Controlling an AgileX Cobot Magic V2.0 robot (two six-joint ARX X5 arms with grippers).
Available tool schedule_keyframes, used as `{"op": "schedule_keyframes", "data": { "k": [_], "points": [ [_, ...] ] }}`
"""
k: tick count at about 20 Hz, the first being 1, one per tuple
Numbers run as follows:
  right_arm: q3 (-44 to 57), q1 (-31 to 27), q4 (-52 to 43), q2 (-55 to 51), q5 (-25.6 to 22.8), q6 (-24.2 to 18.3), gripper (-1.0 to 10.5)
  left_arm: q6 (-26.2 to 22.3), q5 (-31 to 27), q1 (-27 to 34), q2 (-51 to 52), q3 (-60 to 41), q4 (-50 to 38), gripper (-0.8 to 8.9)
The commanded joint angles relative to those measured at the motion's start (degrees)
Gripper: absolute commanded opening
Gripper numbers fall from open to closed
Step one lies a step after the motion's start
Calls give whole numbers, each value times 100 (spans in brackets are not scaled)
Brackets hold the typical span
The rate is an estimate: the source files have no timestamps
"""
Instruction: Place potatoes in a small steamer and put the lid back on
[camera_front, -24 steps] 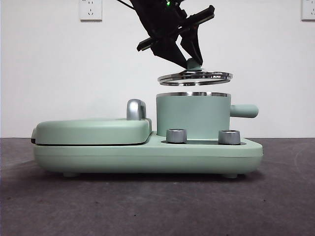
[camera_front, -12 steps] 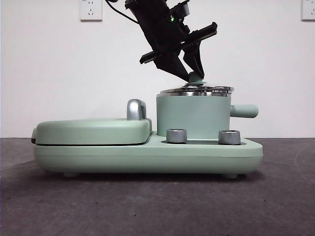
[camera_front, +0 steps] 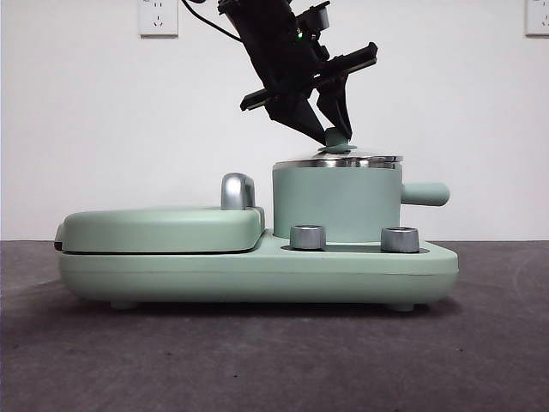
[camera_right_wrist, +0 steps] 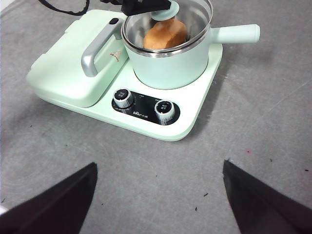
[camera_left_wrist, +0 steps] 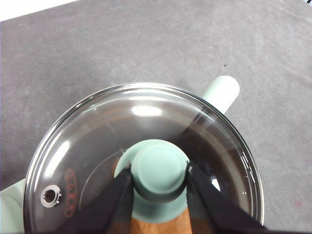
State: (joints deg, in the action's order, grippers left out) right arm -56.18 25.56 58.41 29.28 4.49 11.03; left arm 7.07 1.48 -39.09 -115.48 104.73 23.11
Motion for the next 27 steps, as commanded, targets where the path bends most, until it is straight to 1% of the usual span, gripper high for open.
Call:
{"op": "schedule_keyframes", "data": {
  "k": [1,5,11,14,19,23,27],
  "points": [
    [-46,35,-52,11,-7,105,409,48,-96,-31,-98,173,2,17],
    [-46,35,-55,11,-7,164,409,251,-96,-28,-44,173,28,17],
    [-46,35,-55,11,-7,181,409,251,-96,-28,-13,190,42,17],
    [-46,35,-52,11,-4,186,409,192,-96,-31,-13,356,66,17],
    [-46,35,-52,11,-4,203,409,136,-138,-31,-13,903,608,17],
    [-46,35,-50,11,-2,205,409,144,-138,-31,-22,905,632,17],
    [-46,35,-50,11,-2,203,409,299,-138,-57,-87,905,743,17]
  ]
}}
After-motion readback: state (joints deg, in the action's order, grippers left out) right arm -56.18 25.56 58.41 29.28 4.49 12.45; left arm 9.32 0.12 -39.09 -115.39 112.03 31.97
